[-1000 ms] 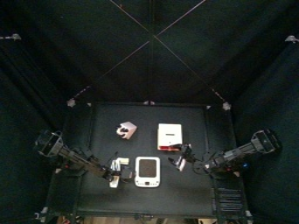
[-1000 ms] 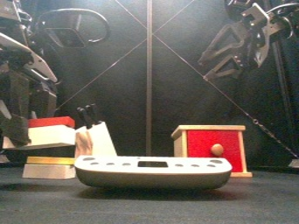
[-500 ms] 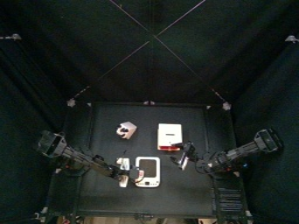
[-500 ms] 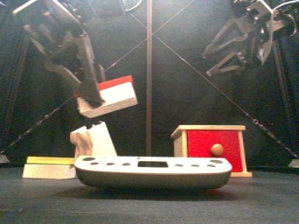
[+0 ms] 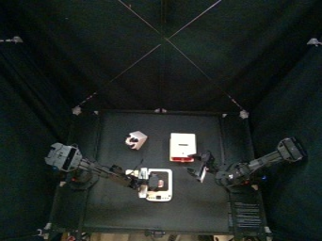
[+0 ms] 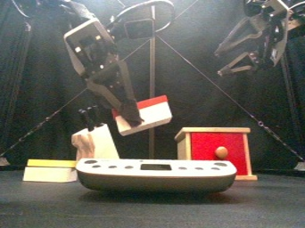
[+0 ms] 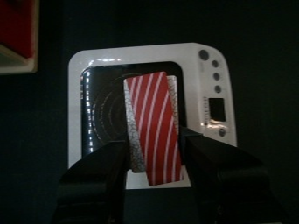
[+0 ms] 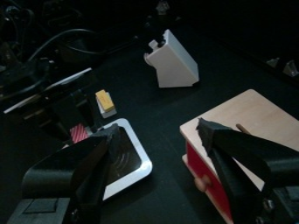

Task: Put salmon sushi on stove

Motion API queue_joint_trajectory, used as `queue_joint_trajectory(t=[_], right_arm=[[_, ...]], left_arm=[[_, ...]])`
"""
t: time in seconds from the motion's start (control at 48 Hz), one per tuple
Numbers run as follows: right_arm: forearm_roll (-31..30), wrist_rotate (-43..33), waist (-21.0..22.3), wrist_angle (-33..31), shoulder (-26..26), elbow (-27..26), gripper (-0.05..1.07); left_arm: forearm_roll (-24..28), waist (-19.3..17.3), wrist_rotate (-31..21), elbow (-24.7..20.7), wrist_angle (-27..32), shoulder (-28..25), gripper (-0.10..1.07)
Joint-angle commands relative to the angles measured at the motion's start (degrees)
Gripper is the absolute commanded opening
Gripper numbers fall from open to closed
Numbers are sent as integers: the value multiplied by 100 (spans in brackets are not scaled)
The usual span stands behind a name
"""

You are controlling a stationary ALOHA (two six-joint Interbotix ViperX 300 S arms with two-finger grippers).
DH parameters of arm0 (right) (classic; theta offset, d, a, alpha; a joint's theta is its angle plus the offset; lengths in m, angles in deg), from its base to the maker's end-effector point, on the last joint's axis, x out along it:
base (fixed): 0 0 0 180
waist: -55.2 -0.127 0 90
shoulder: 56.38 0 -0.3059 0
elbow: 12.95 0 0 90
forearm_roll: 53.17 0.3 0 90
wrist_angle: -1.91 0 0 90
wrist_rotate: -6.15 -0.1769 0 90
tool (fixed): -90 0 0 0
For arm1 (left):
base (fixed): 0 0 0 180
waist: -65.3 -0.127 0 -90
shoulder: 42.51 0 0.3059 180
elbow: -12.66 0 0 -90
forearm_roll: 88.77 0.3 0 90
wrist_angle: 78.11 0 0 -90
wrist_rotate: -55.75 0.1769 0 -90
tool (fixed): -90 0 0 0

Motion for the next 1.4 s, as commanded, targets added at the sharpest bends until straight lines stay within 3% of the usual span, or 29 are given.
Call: queue_joint_trajectory(t=[0.0, 0.354, 0.458, 1.375], right_arm=[[18, 9, -53, -18, -123, -35, 101], [158, 9, -88, -9, -220, 53, 101], [158, 9, -88, -18, -220, 53, 101], [185, 0, -79, -18, -220, 53, 101]], left_arm=[[35, -35, 0, -158, -35, 18, 60], [44, -35, 9, -185, -88, -132, 95], [44, -35, 0, -211, -79, -123, 100], [26, -79, -9, -202, 79, -132, 101]])
